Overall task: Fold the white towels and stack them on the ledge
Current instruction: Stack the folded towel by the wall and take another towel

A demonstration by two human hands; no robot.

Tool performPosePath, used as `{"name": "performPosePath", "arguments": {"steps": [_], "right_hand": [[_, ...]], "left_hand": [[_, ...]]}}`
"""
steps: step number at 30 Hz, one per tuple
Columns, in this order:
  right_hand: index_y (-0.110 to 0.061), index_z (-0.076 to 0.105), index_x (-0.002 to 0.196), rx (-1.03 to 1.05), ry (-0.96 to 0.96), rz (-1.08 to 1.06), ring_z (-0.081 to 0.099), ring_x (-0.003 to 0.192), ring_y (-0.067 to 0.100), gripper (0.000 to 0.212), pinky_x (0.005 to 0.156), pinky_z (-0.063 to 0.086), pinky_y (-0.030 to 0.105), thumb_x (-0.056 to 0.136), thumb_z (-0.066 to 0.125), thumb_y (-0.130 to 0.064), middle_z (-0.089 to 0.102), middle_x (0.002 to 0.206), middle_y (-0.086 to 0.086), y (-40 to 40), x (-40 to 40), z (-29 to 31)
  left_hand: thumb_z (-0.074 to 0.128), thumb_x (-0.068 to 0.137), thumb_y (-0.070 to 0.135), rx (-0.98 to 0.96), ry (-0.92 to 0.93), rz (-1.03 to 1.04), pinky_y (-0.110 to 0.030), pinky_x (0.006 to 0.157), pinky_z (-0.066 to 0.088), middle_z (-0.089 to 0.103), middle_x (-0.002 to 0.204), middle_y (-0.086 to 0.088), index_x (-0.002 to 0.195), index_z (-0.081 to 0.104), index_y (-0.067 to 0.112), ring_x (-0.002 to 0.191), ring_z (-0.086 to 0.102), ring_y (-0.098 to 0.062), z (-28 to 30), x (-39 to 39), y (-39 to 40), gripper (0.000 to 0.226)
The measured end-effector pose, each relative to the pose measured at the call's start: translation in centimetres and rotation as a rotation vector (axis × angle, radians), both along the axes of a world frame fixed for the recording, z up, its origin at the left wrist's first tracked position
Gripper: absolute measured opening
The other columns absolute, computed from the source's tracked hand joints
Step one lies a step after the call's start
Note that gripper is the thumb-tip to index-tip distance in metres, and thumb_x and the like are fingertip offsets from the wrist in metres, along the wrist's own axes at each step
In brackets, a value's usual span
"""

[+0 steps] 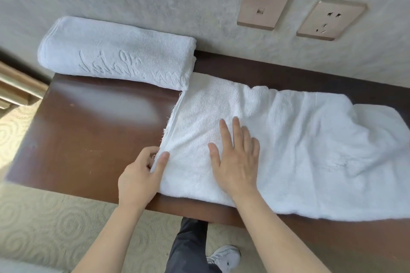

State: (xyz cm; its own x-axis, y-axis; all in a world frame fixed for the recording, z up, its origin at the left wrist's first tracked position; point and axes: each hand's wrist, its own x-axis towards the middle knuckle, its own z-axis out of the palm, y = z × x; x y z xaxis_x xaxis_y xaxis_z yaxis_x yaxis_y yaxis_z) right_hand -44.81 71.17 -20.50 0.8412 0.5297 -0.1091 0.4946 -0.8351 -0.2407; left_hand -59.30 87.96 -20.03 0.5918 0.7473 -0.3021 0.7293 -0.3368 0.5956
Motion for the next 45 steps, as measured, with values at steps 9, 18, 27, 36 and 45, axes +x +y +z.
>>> {"name": "performPosePath", "arguments": {"steps": [9, 18, 27, 36, 45], "right_hand": [[-0.035, -0.013, 0.158, -0.144, 0.069, -0.036, -0.025, 0.150, 0.026, 0.068, 0.119, -0.012, 0.059, 0.100, 0.008, -0.064, -0.025, 0.165, -0.001, -1.3, 1.8, -1.6], [-0.031, -0.005, 0.160, -0.090, 0.044, -0.077, -0.014, 0.154, 0.024, 0.064, 0.124, -0.004, 0.051, 0.102, 0.003, -0.058, -0.010, 0.168, 0.002, -5.1, 4.8, 0.9], [-0.035, 0.007, 0.160, -0.036, -0.079, -0.409, 0.000, 0.155, 0.023, 0.058, 0.123, 0.008, 0.055, 0.106, 0.023, -0.045, 0.002, 0.168, 0.006, -13.8, 10.3, 0.8], [-0.031, -0.002, 0.160, -0.087, -0.021, -0.566, -0.003, 0.155, 0.018, 0.064, 0.119, 0.009, 0.065, 0.103, 0.014, -0.056, -0.006, 0.168, -0.002, -24.0, 8.6, -1.9], [-0.024, 0.022, 0.156, 0.227, -0.159, -0.650, 0.030, 0.147, 0.029, 0.055, 0.115, 0.024, 0.049, 0.107, 0.026, -0.047, 0.010, 0.167, 0.006, -27.6, 11.5, -1.6]], "left_hand": [[0.043, 0.092, 0.066, 0.151, 0.090, -0.096, -0.034, 0.062, 0.039, 0.050, 0.084, 0.005, 0.080, 0.050, 0.023, 0.075, 0.055, -0.024, -0.5, 9.6, 0.7, 0.045], [0.051, 0.100, 0.040, 0.353, -0.044, 0.014, -0.040, 0.065, 0.037, 0.054, 0.084, 0.001, 0.090, 0.046, 0.019, 0.074, 0.055, -0.030, -0.6, 8.0, 0.6, 0.024], [0.037, 0.101, 0.027, 0.369, -0.243, -0.911, -0.048, 0.120, 0.024, 0.040, 0.156, -0.008, 0.146, 0.047, 0.018, 0.148, 0.032, -0.030, 0.2, 20.0, -11.3, 0.046], [0.017, 0.103, 0.054, 0.546, 0.038, -1.085, -0.054, 0.124, 0.004, 0.005, 0.168, 0.000, 0.159, 0.018, 0.029, 0.154, 0.004, -0.028, -3.3, 21.7, -13.6, 0.062], [0.027, 0.104, 0.049, 0.302, -0.323, -1.171, -0.044, 0.125, 0.005, 0.019, 0.165, -0.009, 0.155, 0.034, 0.017, 0.154, 0.010, -0.026, 1.4, 32.2, -26.3, 0.060]]}}
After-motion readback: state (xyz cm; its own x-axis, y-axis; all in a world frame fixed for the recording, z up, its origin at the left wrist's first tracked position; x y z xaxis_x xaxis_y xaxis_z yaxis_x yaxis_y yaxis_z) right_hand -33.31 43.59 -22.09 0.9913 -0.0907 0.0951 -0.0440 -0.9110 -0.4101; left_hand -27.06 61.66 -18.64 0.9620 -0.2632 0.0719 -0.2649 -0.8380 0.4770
